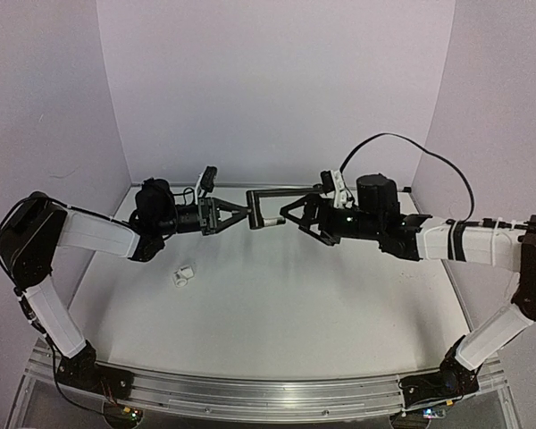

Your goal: Install the water faucets

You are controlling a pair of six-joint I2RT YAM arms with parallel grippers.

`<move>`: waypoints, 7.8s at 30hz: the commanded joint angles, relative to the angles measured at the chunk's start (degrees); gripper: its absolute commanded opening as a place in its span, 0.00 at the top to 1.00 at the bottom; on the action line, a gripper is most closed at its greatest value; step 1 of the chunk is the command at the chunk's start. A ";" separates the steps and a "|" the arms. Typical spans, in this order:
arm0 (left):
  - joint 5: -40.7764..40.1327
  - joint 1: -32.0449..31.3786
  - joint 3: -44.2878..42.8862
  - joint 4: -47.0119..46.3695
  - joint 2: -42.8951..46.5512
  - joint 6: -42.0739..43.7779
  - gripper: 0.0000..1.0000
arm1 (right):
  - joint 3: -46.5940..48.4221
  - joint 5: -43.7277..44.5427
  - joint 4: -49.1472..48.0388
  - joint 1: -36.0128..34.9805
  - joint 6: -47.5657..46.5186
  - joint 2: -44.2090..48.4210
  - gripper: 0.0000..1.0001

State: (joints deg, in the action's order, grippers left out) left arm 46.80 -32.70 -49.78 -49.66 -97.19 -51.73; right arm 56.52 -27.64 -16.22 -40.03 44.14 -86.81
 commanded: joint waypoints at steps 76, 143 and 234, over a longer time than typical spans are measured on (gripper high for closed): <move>2.94 -1.83 -2.50 -36.10 -7.05 -21.95 1.00 | -0.02 -19.97 -34.22 13.07 19.19 -5.68 0.03; -3.43 -4.91 -4.49 -25.68 -5.65 -15.32 0.99 | -1.99 5.84 -48.73 -5.62 18.11 -14.87 0.96; 27.29 1.46 -5.75 39.32 -0.66 6.17 1.00 | 19.40 -21.80 19.39 -0.92 -84.58 -3.40 1.00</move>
State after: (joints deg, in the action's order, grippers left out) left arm 67.13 -30.88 -56.98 2.86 -100.14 -38.44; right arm 68.74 -45.48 1.89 -38.84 -34.47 -89.49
